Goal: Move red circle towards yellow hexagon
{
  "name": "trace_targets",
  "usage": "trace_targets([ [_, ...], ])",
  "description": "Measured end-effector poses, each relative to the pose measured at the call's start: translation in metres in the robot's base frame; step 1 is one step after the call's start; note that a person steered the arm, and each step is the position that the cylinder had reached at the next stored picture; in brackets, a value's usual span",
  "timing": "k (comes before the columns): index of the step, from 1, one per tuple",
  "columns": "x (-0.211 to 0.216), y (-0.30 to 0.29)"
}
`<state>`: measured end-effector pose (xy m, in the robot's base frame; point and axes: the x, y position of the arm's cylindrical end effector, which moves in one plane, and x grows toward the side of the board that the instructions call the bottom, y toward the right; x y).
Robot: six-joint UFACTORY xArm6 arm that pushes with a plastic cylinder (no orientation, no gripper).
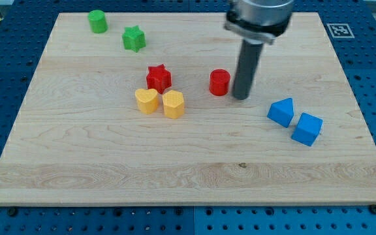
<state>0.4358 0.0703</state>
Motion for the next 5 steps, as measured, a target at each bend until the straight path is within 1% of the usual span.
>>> trace_targets([
  [1, -0.002, -0.003],
  [2, -0.011, 0.038],
  [3, -0.03, 0.041],
  [4, -0.034, 0.005],
  [5, -0.034, -0.015],
])
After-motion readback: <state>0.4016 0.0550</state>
